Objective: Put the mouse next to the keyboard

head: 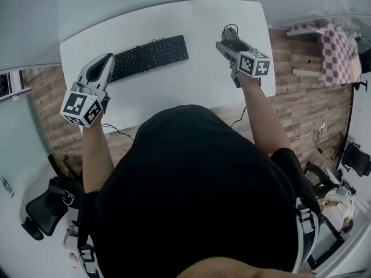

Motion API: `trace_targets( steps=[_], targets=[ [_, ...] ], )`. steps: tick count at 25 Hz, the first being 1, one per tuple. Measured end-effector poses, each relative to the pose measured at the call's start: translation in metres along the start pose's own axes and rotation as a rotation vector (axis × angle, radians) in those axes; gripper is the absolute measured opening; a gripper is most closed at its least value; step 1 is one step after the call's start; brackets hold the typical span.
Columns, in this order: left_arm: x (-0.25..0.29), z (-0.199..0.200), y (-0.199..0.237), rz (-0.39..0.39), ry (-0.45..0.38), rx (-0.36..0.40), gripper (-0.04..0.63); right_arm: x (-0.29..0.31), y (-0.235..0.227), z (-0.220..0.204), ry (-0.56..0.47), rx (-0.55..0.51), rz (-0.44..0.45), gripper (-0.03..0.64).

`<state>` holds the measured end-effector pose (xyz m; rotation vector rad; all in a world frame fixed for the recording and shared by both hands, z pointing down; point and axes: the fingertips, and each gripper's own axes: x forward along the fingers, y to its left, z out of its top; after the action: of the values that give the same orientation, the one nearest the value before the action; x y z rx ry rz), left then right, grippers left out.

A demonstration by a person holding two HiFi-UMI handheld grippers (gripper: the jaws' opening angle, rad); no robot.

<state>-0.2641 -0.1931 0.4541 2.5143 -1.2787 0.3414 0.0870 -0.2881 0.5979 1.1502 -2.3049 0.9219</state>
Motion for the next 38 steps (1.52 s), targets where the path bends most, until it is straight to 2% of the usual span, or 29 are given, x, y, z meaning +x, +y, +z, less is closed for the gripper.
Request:
trace_targets(
  steps=[21,38],
  targets=[
    [-0.006,-0.018,0.030,0.078,0.064,-0.037,0.023,0.067,-0.066,-0.043,0.154,-0.002,-0.109,0.390],
    [0.000,-0.032,0.042,0.116,0.117,-0.070,0.023,0.100,-0.122,-0.083,0.268,0.047,-0.209,0.390]
  ],
)
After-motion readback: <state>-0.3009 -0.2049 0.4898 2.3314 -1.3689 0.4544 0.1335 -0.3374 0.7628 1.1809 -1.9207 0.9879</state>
